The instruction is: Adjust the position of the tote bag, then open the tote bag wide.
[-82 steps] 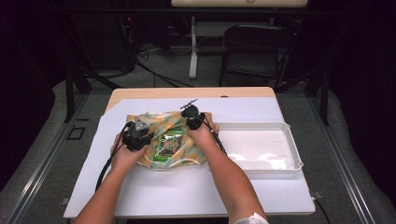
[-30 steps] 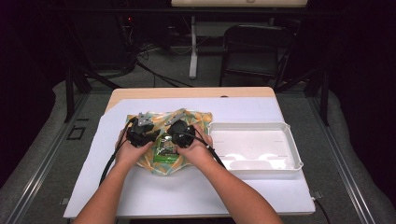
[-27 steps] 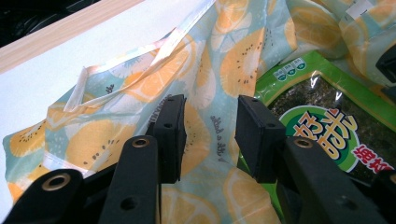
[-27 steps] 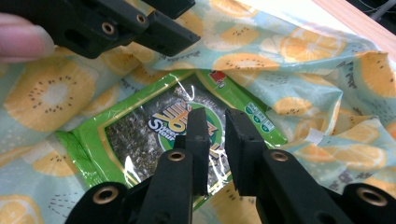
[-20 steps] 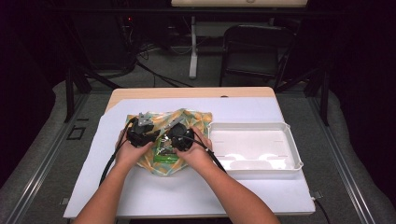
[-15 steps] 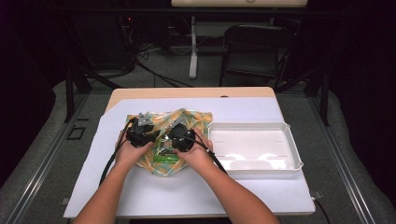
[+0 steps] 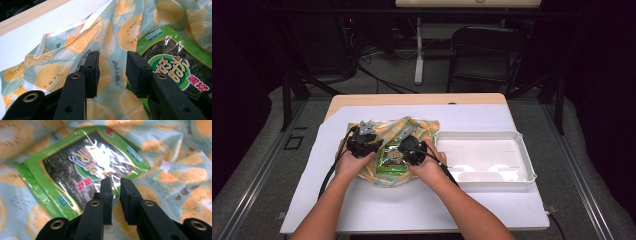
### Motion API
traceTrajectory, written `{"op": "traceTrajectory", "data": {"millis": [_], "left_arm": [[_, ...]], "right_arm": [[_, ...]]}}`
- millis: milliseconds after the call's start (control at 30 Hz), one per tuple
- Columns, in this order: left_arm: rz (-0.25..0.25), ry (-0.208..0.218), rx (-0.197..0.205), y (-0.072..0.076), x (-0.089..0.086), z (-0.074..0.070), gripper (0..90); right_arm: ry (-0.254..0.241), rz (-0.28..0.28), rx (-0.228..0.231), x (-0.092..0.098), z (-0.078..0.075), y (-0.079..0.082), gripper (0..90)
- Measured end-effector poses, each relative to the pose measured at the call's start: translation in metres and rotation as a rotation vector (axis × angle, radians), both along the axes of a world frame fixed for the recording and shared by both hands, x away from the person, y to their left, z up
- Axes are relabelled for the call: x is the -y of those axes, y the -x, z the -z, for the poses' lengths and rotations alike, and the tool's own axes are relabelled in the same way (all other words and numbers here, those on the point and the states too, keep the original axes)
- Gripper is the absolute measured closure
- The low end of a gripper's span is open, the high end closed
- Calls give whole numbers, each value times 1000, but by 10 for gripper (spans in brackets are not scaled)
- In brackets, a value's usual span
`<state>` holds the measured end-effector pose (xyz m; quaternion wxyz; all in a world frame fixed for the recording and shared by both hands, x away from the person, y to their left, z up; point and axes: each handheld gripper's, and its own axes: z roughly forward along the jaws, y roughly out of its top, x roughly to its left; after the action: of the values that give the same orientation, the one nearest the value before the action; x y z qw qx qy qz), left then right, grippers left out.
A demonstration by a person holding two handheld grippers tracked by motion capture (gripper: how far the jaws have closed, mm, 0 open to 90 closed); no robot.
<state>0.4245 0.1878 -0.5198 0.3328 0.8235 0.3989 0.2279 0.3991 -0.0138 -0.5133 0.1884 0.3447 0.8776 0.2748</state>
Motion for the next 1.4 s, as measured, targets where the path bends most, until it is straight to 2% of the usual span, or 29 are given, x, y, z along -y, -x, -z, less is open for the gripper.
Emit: {"op": "traceTrajectory", "data": {"millis": [500,533,900,1100,1400], "left_arm": [[-5,-9,-5,1,-1,1,627],[-4,-9,-11,1,-2,1,627],[-12,-9,-3,1,-2,2,627],[-5,-10,-12,1,-2,3,622],[-6,-5,-11,0,-2,3,612]], "right_arm": [[-21,87,-45,25,5,2,807],[-8,86,-52,26,4,2,808],[9,96,-84,33,7,5,806],[22,99,-100,33,9,5,805],[18,99,-102,31,11,6,801]]}}
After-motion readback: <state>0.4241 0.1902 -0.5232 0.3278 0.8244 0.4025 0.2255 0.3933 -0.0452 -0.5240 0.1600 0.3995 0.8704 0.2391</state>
